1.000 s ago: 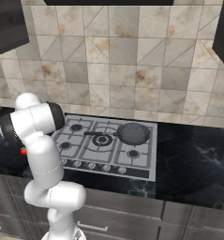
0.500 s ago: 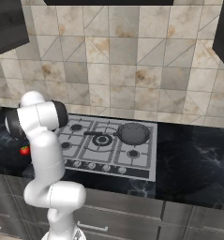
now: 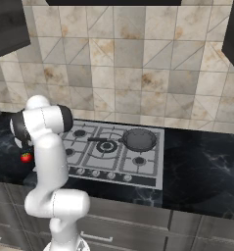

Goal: Place the pan on the rear right burner on the stove. Then place the tomato and the onion in the pan and turn on the rear right burner.

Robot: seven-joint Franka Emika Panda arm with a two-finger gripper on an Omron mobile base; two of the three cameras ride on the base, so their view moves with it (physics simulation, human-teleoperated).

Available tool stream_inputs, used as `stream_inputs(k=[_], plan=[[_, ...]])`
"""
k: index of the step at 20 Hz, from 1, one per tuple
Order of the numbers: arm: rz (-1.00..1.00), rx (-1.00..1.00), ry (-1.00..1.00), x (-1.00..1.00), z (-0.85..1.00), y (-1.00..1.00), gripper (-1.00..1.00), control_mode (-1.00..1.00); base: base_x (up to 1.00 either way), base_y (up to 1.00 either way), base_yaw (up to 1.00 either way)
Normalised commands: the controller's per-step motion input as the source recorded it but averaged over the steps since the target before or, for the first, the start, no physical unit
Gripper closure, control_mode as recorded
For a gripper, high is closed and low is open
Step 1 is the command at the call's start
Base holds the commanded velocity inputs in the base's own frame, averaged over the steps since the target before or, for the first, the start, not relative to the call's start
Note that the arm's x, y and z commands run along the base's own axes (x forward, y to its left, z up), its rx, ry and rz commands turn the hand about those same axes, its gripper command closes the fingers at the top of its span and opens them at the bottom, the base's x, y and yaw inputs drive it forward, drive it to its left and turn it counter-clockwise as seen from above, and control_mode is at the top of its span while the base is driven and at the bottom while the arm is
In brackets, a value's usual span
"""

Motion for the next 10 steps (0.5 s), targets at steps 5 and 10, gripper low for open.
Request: stream_inputs(k=[5,10], plan=[[-0.03,-0.01,0.00,-0.05,-0.21,0.04,1.00,-1.00,0.00,0.00,0.00],[-0.19,-0.03,0.00,-0.52,-0.36,-0.28,1.00,-1.00,0.00,0.00,0.00]])
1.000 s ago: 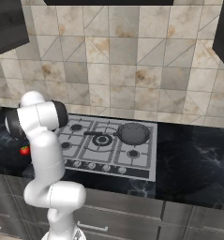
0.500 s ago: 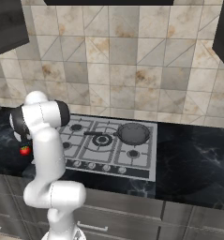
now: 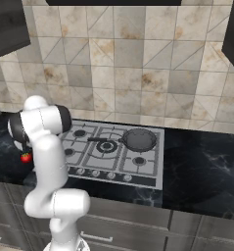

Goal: Place the pan on the rear right burner on the stove. Then place the tomato and the onion in the pan and turn on the rear right burner.

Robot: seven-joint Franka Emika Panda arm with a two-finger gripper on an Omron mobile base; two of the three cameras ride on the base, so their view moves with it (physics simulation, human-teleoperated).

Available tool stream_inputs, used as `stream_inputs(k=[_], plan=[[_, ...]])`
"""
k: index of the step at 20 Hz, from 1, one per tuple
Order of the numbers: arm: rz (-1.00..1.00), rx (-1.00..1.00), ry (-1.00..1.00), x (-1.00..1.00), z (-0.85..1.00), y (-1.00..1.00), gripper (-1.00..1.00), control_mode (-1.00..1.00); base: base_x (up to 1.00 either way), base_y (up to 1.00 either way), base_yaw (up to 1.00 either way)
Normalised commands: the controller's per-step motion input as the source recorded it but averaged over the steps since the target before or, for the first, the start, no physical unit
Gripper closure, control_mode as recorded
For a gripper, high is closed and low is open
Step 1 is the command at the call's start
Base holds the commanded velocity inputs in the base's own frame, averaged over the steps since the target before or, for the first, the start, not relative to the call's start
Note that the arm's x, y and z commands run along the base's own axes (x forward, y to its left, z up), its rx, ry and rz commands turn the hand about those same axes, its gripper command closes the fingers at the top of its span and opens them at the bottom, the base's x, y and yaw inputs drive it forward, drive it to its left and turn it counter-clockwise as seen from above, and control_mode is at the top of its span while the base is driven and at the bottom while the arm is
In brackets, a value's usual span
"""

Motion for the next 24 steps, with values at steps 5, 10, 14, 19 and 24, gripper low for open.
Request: stream_inputs(k=[5,10,14,19,24], plan=[[-0.22,0.00,-0.22,-0.43,0.21,-0.46,1.00,-1.00,0.00,0.00,0.00],[-0.23,0.00,-0.47,-0.09,0.74,-0.49,1.00,-1.00,0.00,0.00,0.00],[-0.25,0.04,-0.35,-0.01,0.62,-0.54,1.00,-1.00,0.00,0.00,0.00],[-0.29,0.07,-0.26,0.00,0.67,-0.54,1.00,-1.00,0.00,0.00,0.00],[-0.31,0.15,-0.15,0.00,0.92,-0.42,1.00,-1.00,0.00,0.00,0.00]])
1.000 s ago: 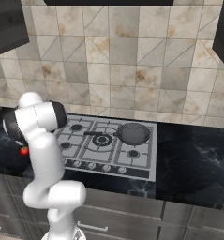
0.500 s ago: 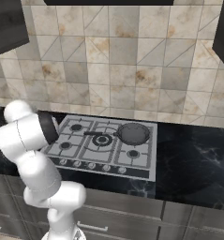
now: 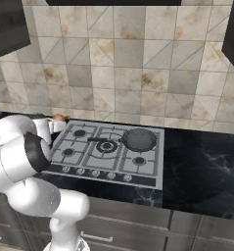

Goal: Place the pan on the rear right burner on the stove. Then place the tomato and the onion in the pan and turn on the rear right burner.

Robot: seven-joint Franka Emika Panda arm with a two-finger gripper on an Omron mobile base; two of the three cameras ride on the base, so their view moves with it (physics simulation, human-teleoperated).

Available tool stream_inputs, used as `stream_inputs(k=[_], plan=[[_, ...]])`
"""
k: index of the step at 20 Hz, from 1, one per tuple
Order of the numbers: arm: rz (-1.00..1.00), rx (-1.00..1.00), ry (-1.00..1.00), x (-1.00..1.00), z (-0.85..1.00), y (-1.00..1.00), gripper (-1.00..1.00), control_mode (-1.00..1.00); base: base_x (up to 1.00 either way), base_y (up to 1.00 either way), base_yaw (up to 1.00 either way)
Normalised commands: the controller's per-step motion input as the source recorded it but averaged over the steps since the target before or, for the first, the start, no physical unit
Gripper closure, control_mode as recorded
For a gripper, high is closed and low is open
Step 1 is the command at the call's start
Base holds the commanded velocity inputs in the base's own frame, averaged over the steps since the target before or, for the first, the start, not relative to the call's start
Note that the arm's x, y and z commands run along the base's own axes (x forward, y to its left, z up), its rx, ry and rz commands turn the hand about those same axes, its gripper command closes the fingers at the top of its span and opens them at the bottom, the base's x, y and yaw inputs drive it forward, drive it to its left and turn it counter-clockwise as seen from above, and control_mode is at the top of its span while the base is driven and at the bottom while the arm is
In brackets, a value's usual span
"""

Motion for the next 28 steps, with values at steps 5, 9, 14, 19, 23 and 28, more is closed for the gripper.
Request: stream_inputs(k=[5,9,14,19,23,28], plan=[[-0.31,0.17,-0.01,0.00,0.78,-0.31,1.00,-1.00,0.00,0.00,0.00],[-0.31,0.17,0.02,0.00,0.58,-0.38,1.00,-1.00,0.00,0.00,0.00],[-0.17,0.24,0.10,0.00,0.50,-0.62,1.00,-1.00,0.00,0.00,0.00],[0.00,0.30,0.18,-0.17,0.29,-0.80,1.00,-1.00,0.00,0.00,0.00],[0.00,0.27,0.15,-0.36,0.00,-0.96,1.00,-1.00,0.00,0.00,0.00],[0.00,0.20,0.15,-0.31,0.00,-0.92,1.00,-1.00,0.00,0.00,0.00]])
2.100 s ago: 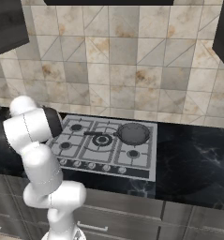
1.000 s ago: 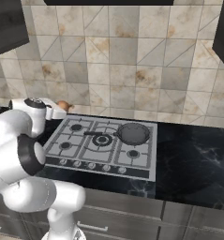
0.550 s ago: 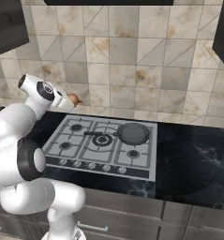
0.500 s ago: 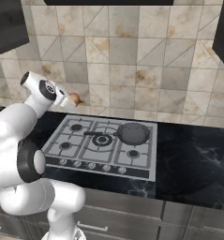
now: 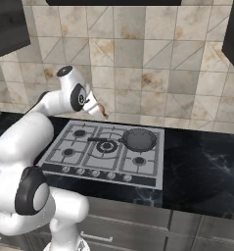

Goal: Place the pan on the rear right burner on the stove. Then place the tomato and the onion in the pan and turn on the rear right burner.

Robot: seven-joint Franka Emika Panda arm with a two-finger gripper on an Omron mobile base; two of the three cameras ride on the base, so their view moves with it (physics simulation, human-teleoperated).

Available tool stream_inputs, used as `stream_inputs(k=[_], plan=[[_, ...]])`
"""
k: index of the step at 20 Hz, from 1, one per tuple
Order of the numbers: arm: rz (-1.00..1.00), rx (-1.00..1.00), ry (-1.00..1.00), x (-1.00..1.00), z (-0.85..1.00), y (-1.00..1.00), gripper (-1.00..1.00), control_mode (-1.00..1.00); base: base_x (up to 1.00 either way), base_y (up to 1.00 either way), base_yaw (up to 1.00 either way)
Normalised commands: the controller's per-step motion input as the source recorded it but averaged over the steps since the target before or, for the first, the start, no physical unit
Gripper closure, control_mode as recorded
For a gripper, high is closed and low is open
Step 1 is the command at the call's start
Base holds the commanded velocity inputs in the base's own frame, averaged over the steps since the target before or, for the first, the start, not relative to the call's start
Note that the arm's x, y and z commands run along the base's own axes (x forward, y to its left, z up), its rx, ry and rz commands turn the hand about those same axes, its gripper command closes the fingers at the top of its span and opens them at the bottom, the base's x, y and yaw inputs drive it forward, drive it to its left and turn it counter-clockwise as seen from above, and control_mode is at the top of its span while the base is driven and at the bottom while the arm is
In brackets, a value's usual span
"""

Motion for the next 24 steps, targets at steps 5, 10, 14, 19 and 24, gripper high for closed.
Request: stream_inputs(k=[5,10,14,19,24], plan=[[0.01,0.08,0.15,-0.01,0.00,-0.64,1.00,-1.00,0.00,0.00,0.00],[0.06,0.01,0.15,0.05,-0.02,-0.43,1.00,-1.00,0.00,0.00,0.00],[0.08,0.04,0.20,0.07,-0.12,-0.42,1.00,-1.00,0.00,0.00,0.00],[0.12,0.01,0.13,0.27,-0.24,-0.29,1.00,-1.00,0.00,0.00,0.00],[0.15,0.00,0.07,0.32,-0.30,-0.29,1.00,-1.00,0.00,0.00,0.00]])
